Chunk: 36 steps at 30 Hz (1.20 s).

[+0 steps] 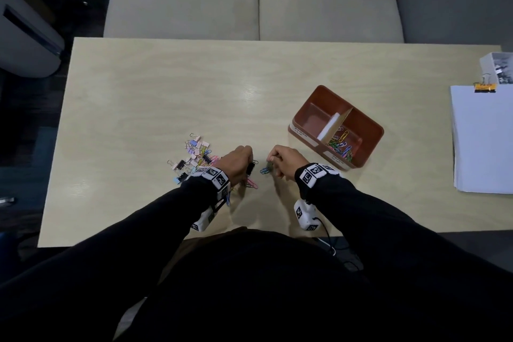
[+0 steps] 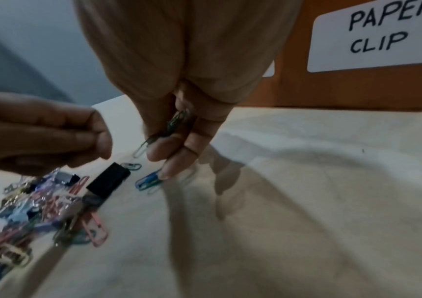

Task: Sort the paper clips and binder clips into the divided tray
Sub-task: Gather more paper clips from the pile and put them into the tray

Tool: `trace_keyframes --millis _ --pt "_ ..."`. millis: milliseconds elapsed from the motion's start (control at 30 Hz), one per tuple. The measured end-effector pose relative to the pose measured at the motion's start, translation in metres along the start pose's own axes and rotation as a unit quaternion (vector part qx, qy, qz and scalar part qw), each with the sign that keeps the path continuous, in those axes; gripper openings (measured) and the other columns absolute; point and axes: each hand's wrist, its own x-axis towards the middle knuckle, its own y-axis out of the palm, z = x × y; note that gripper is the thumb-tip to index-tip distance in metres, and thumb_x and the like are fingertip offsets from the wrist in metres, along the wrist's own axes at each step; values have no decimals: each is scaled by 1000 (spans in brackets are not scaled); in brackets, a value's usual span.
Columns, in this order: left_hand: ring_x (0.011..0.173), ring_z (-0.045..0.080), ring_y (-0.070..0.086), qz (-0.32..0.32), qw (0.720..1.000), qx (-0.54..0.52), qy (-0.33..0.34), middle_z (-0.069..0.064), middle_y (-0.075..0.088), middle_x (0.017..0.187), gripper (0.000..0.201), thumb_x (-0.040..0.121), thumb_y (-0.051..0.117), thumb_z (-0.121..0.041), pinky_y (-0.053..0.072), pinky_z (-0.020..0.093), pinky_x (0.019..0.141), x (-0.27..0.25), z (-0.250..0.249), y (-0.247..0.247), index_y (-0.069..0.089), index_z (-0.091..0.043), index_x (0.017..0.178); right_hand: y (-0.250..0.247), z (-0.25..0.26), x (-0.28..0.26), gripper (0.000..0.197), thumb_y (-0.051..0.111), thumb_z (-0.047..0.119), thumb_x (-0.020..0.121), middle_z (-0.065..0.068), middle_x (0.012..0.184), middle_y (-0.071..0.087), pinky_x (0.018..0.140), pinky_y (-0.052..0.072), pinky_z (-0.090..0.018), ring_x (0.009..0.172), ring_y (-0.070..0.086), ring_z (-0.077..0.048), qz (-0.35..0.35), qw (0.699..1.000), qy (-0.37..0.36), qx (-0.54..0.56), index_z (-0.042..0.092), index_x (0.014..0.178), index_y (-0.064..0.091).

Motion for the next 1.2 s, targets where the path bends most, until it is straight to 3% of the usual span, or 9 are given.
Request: trace_keyframes --millis 100,200,300,467,600,767,867,1033,1200 --pt "85 32 56 1 1000 17 -17 13 57 98 22 96 51 -26 45 41 72 8 -16 0 45 -8 107 3 -4 -1 13 61 18 93 -7 77 66 63 49 -32 65 61 -22 4 997 -15 -76 8 87 57" --pt "89 36 60 11 996 86 -5 14 57 104 38 83 64 -20 46 42 67 13 -19 2 42 -8 112 5 2 -3 7 61 12 90 -11 98 65 77 48 -37 89 60 -29 5 985 -41 -166 7 93 60" --pt "91 37 60 2 993 116 -11 16 56 105 32 85 61 -20 47 43 69 14 -18 2 42 -8 108 8 9 -3 12 54 6 89 -13 105 63 83 49 -42 95 60 -33 30 972 -69 -225 5 100 58" --pt "93 36 59 11 990 140 -23 14 56 104 28 88 62 -26 46 41 71 17 -15 3 42 -11 100 19 12 -2 14 47 11 93 -17 108 59 81 47 -43 97 59 -37 58 952 -92 -287 6 104 53" --pt "102 37 58 26 988 148 -19 18 54 112 20 95 47 -16 45 43 77 19 -18 1 45 -5 112 24 18 2 19 47 13 96 -19 116 57 80 43 -38 105 60 -36 78 940 -75 -323 3 111 55" --pt "93 39 58 -15 995 102 -8 19 56 107 22 99 44 -23 44 44 73 18 -16 -4 44 -4 109 13 17 4 10 53 8 91 -17 106 64 78 47 -34 98 64 -35 76 946 -54 -310 5 98 59" --pt "85 38 56 -42 998 50 5 18 56 101 22 100 38 -27 45 45 72 17 -18 -10 43 -6 103 -3 19 -3 11 56 7 89 -16 103 67 82 51 -38 95 64 -34 53 965 -50 -254 5 97 63" --pt "82 36 53 -71 997 -20 19 16 54 97 20 100 39 -26 41 40 70 19 -40 -23 43 -7 99 -39 18 -18 13 58 15 91 -8 83 71 64 56 -36 62 70 -17 -22 993 -59 -101 11 80 54" --pt "75 31 49 -105 990 -83 35 8 51 85 16 100 41 -25 33 33 65 29 -88 -44 39 -13 89 -83 18 -42 7 58 12 93 -6 74 70 64 52 -29 67 70 -17 -108 994 -33 -12 7 89 56"
